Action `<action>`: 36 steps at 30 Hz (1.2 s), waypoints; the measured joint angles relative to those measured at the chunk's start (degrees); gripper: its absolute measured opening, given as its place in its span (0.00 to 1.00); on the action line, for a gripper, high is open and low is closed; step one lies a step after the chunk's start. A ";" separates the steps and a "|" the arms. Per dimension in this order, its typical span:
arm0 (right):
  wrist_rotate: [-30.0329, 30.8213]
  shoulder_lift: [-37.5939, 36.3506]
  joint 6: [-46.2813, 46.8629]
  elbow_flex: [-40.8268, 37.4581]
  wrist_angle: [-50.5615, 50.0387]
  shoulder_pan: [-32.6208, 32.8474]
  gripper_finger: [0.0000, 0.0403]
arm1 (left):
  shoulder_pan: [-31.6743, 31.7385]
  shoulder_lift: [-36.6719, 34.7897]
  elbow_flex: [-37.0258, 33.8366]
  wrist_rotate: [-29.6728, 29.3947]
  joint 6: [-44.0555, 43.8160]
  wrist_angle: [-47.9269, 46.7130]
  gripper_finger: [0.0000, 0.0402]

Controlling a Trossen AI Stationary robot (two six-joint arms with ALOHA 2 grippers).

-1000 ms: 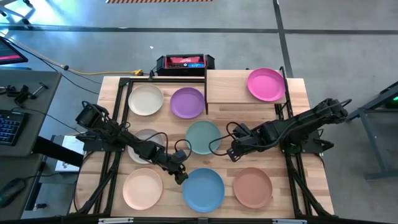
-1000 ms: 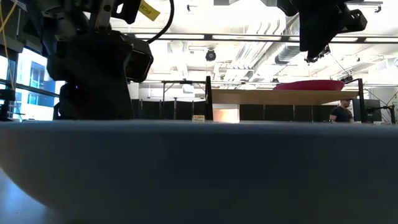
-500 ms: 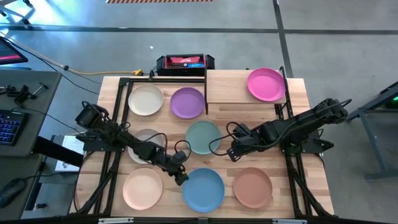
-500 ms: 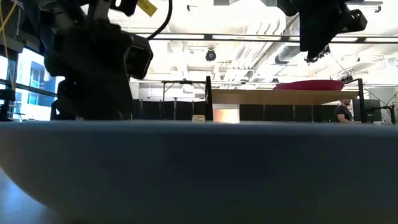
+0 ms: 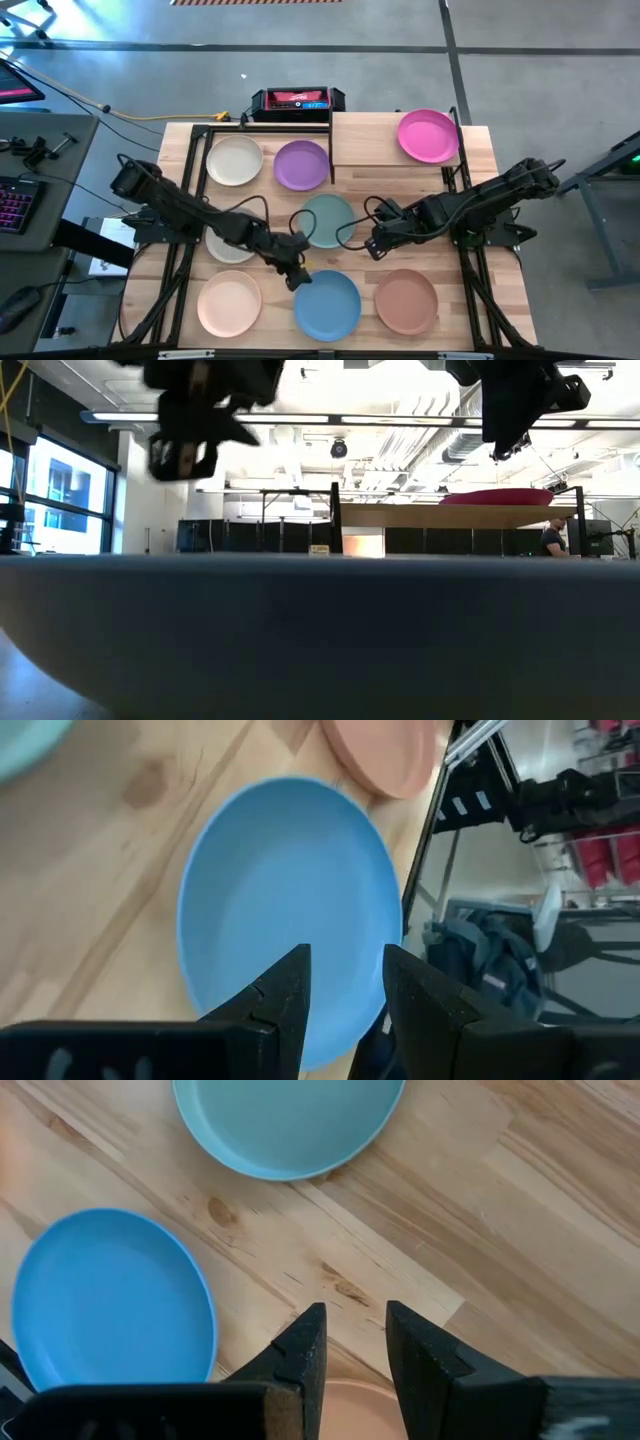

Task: Place and stack plates onto a shelf
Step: Stack the blue plate on top of the pink plate on the shelf

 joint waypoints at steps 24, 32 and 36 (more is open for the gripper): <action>0.35 0.00 -2.43 0.00 -0.17 -0.02 0.21 | -0.41 4.05 4.14 -5.28 1.66 -17.05 0.29; 0.79 -0.02 -2.30 0.00 0.64 -0.01 0.21 | -2.28 8.40 4.26 -3.77 0.09 -11.42 0.29; 0.79 -0.02 -1.86 0.00 0.80 -0.01 0.21 | -2.33 10.39 4.26 -3.73 0.06 -12.06 0.29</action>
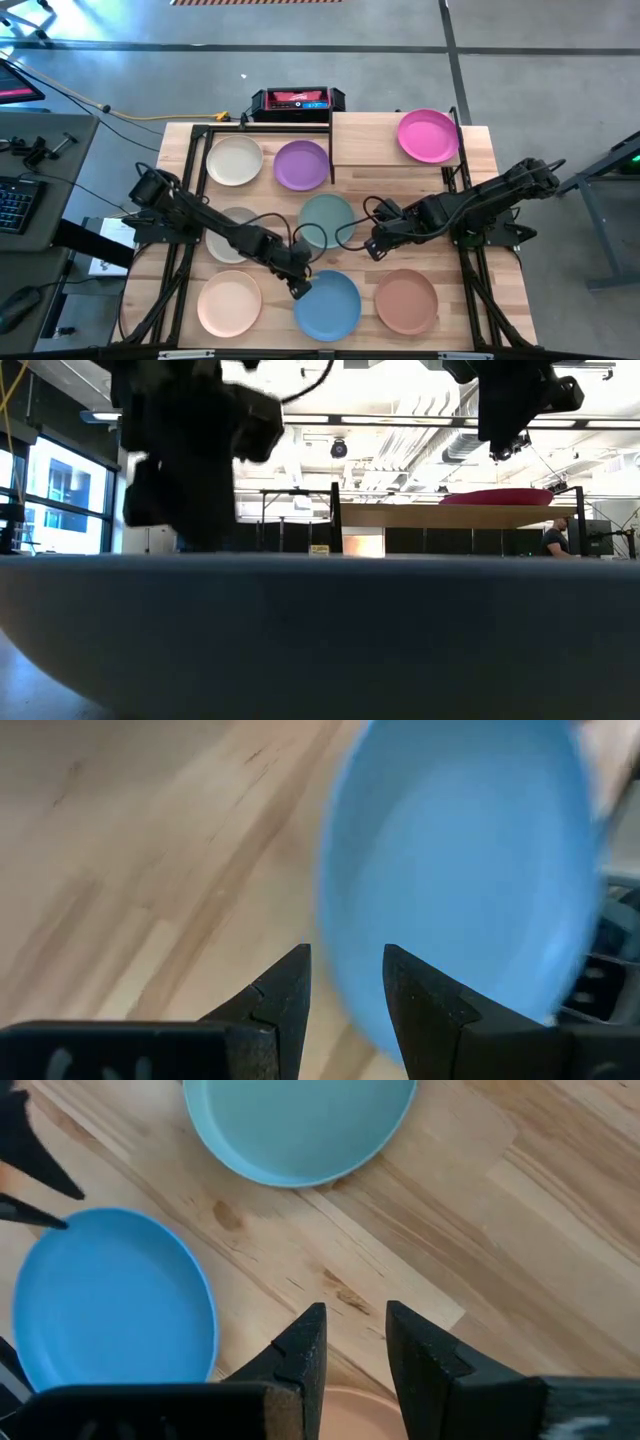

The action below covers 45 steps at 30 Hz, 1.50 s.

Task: Place and stack plates onto a shelf
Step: Stack the blue plate on top of the pink plate on the shelf

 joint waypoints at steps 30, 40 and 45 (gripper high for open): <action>0.00 0.00 0.50 0.00 0.38 0.01 0.21 | -0.07 5.06 0.04 4.20 -0.92 3.28 0.23; 0.02 0.00 0.50 0.00 0.40 0.01 0.21 | 0.33 5.06 0.04 4.20 0.65 3.34 0.02; 0.02 0.00 0.50 0.00 0.38 0.01 0.21 | 0.33 5.06 0.04 4.18 0.72 3.25 0.01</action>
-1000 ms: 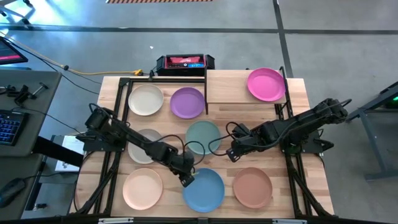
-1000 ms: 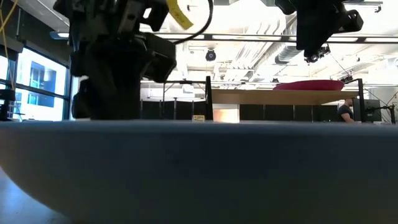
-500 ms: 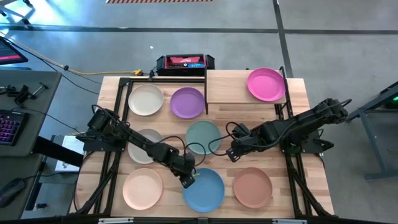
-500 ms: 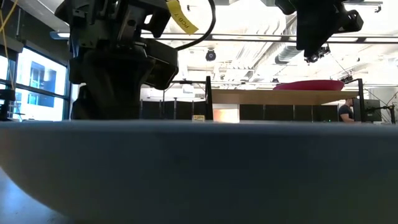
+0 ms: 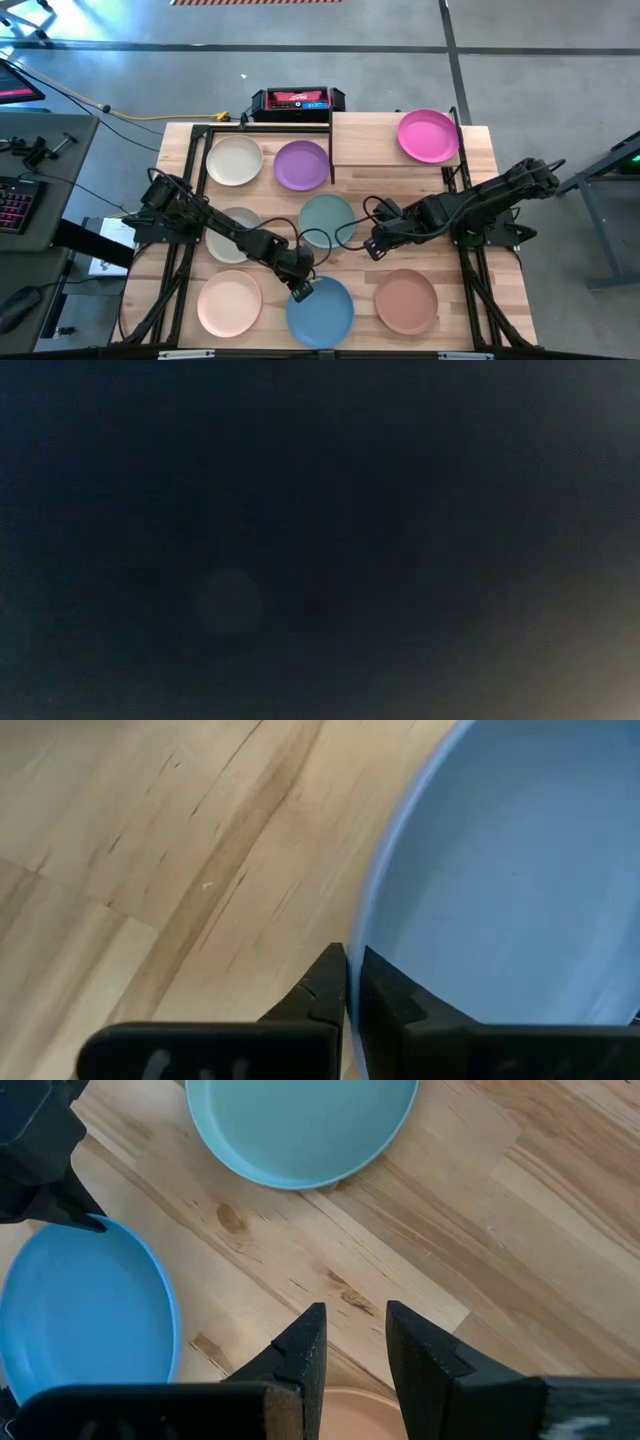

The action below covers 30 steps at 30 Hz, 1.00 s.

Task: Place and stack plates onto a shelf
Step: Stack the blue plate on top of the pink plate on the shelf

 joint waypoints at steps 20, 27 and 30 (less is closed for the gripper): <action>-1.64 0.00 0.63 0.00 4.87 0.00 0.21 | 2.72 -5.80 -0.02 1.31 4.78 -5.25 0.00; -0.39 -0.02 1.95 0.28 5.86 0.00 0.21 | 5.86 -9.62 -0.02 1.04 8.21 -9.76 0.00; -0.37 -0.02 1.95 0.28 6.85 -0.02 0.21 | 7.54 -10.90 -0.02 1.03 10.00 -11.42 0.00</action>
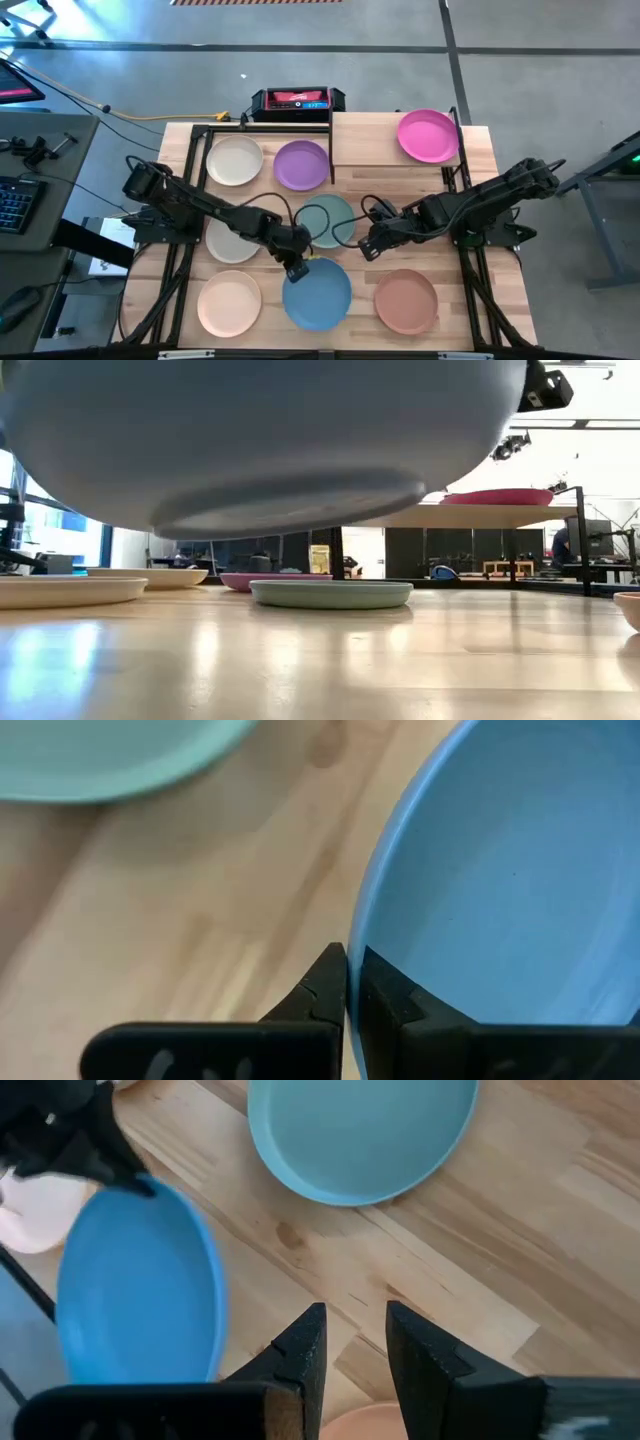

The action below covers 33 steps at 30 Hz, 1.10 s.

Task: Place and stack plates onto a shelf
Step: Stack the blue plate on top of the pink plate on the shelf

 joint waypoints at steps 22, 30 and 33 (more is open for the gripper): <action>4.18 -0.02 -9.02 0.00 14.95 -7.19 0.36 | 12.31 -10.31 1.28 0.45 16.69 -18.64 0.00; 0.48 -0.02 -16.00 0.00 25.30 -11.45 0.36 | 16.37 -10.67 6.89 0.27 24.84 -26.81 0.00; 0.02 -0.02 -17.23 0.00 25.21 -12.02 0.34 | 18.00 -10.65 8.24 0.08 27.09 -28.42 0.00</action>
